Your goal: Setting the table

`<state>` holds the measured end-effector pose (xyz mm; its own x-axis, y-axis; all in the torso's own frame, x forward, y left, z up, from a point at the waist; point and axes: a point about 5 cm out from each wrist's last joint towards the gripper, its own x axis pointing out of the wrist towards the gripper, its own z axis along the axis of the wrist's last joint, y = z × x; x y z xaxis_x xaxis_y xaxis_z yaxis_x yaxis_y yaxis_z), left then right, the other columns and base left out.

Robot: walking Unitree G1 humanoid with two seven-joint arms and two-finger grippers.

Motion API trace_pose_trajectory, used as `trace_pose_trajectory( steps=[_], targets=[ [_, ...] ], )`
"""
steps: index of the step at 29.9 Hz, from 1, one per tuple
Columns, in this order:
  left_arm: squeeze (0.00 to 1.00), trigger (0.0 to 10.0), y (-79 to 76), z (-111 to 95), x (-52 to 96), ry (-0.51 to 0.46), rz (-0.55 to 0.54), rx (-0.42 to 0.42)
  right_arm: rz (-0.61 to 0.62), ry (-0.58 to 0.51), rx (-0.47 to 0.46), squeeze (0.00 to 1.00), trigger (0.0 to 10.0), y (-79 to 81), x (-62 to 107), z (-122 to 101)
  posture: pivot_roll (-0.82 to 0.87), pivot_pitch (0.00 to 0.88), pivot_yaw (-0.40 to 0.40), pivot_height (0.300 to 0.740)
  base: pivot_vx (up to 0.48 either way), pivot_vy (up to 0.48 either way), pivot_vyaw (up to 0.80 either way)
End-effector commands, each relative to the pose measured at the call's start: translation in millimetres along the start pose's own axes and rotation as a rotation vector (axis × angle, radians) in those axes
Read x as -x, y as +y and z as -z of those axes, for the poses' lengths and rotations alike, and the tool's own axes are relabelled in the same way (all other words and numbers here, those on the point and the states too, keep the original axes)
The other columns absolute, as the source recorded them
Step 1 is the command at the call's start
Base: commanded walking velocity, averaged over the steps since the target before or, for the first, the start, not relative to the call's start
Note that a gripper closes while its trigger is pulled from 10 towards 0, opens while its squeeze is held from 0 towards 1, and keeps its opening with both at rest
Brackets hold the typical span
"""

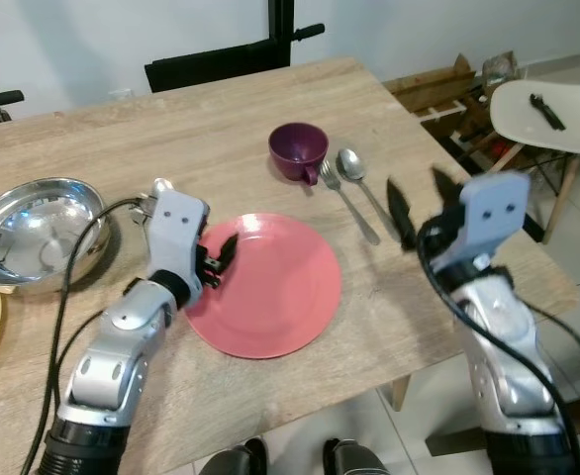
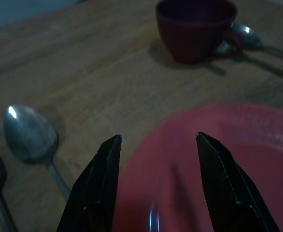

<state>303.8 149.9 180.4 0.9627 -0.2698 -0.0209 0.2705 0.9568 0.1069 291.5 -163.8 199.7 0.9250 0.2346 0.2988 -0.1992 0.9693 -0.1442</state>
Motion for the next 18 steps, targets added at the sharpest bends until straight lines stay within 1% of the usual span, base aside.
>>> trace_pose_trajectory(
  steps=[1,7,18],
  targets=[
    [0.00,10.0,1.3,5.0,0.8,0.015,-0.013,-0.002,0.020,-0.007,-0.027,0.00,10.0,0.6,0.7,-1.4,-0.17,0.078,0.073,0.740,0.000,0.000,0.00],
    [0.00,10.0,-2.1,4.8,-0.1,0.005,-0.004,-0.008,0.067,-0.019,-0.075,0.00,10.0,5.0,-3.7,-1.0,-0.17,0.075,0.082,0.740,0.000,0.000,0.00],
    [0.00,10.0,-5.5,4.5,-3.5,-0.007,0.012,-0.007,0.099,0.008,-0.092,0.00,10.0,3.3,-2.4,1.6,-0.19,0.071,0.084,0.740,-0.298,0.000,0.00]
  ],
)
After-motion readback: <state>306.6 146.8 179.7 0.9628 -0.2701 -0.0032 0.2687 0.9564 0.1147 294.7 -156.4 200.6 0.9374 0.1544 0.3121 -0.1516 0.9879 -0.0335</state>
